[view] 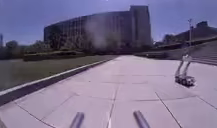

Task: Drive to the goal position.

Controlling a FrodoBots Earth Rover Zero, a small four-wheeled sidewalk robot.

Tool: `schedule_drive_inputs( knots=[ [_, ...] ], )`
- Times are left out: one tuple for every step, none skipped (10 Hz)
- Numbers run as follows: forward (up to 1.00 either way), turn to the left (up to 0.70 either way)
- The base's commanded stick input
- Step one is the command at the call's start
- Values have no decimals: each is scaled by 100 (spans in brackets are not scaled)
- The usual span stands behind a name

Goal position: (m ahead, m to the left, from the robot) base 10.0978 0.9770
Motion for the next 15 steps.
schedule_drive_inputs(
  knots=[
    [100,0],
    [100,0],
    [100,0],
    [100,0],
    [100,0],
    [100,0],
    [100,0],
    [100,0],
    [100,0],
    [100,0],
    [100,0],
    [100,0],
    [100,0],
    [100,0],
    [100,0]
  ],
)
